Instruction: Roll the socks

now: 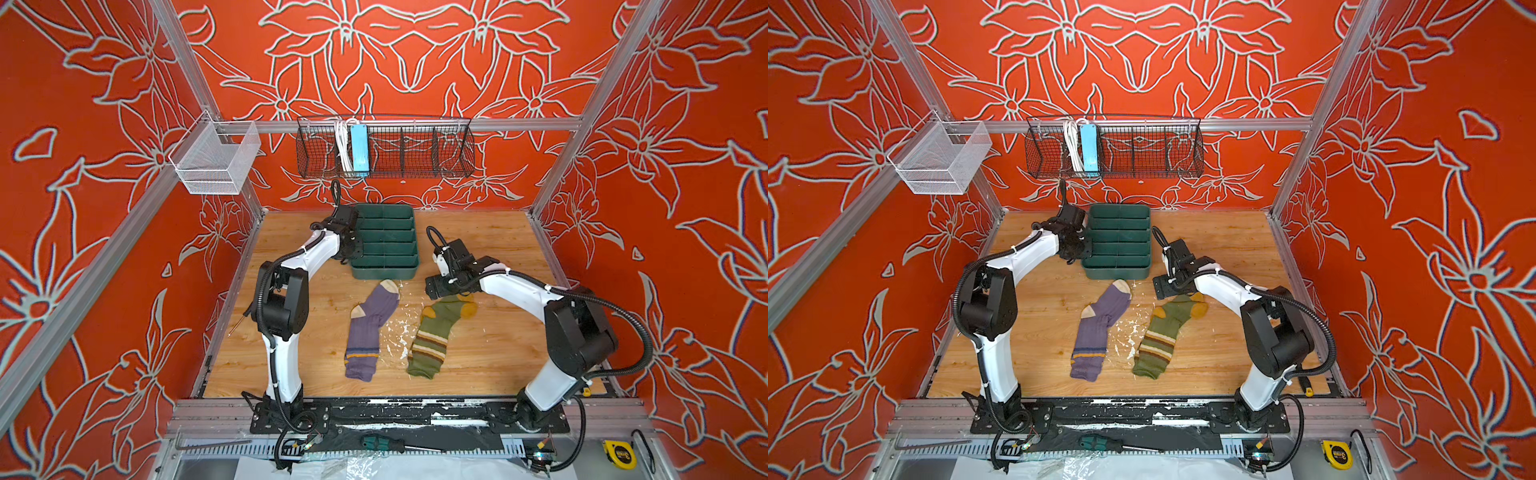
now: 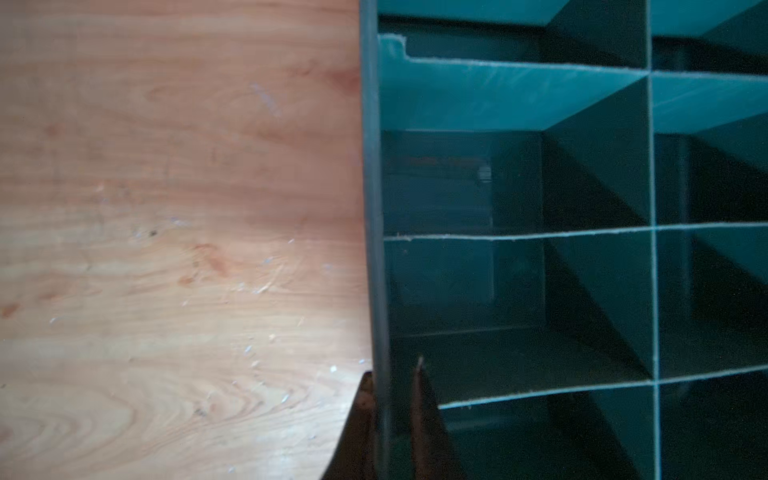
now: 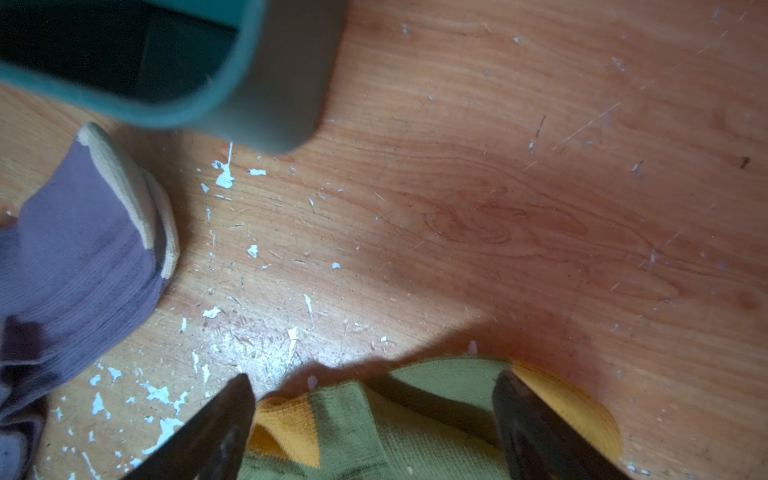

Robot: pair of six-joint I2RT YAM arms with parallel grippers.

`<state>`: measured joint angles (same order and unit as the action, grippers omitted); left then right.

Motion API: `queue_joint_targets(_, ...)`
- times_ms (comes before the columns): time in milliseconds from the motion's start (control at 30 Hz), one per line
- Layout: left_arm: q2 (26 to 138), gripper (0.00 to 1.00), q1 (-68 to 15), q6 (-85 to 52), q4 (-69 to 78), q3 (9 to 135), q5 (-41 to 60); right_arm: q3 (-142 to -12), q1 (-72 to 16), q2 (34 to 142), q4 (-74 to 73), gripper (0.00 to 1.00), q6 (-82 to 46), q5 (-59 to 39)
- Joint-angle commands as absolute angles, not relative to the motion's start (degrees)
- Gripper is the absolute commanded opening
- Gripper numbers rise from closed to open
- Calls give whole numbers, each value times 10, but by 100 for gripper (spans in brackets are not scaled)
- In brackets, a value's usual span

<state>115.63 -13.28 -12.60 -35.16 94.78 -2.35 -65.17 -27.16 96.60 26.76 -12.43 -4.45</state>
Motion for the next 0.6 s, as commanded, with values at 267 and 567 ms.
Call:
queue_joint_targets(267,1078,93,-141,-146,-378,944,-34,-629,-311,853,294,93,-109,-33)
queue_joint_targets(567,835,98,-142,-230,-449,810,24,-586,-316,840,222,89,-250,-167)
